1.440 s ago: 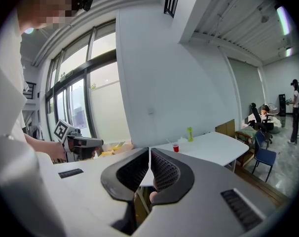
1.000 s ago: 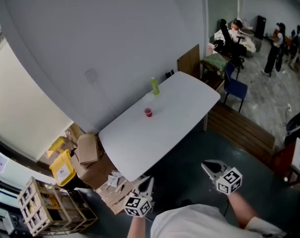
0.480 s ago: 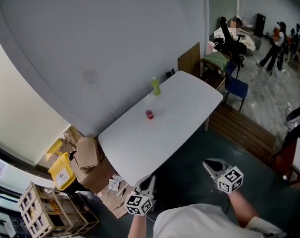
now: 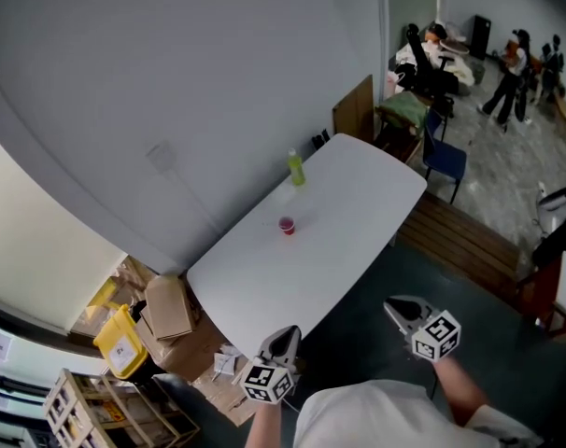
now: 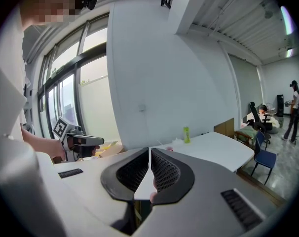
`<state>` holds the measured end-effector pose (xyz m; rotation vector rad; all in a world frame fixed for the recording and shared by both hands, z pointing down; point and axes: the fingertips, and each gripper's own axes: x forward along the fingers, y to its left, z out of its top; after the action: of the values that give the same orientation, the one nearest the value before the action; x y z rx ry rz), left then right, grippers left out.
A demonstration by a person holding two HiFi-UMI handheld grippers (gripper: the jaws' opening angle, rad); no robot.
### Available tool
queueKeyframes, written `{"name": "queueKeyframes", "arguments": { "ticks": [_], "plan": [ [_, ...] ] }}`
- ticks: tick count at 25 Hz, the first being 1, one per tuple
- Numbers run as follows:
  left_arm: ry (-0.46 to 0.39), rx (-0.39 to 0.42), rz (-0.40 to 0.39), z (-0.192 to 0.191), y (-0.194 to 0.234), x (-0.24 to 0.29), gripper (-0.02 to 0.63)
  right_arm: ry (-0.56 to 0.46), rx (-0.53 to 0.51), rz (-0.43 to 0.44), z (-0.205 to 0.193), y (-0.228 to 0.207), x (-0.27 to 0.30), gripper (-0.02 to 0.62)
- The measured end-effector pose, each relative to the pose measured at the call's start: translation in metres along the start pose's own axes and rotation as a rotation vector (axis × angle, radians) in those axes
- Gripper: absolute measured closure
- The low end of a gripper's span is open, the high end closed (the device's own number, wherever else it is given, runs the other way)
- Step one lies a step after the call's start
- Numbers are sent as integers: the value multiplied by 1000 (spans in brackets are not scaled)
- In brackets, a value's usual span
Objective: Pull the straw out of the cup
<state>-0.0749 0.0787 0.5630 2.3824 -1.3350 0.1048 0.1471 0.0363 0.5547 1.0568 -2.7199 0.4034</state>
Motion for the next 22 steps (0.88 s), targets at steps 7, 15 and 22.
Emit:
{"name": "queueKeyframes", "arguments": {
  "ticks": [7, 15, 22],
  "plan": [
    [27, 16, -40, 14, 47, 22, 606, -1, 17, -40, 6, -10, 45, 555],
    [70, 28, -82, 20, 89, 37, 606, 20, 27, -78, 14, -7, 86, 555],
    [79, 10, -104, 22, 105, 43, 606, 22, 34, -74, 15, -3, 106, 555]
  ]
}}
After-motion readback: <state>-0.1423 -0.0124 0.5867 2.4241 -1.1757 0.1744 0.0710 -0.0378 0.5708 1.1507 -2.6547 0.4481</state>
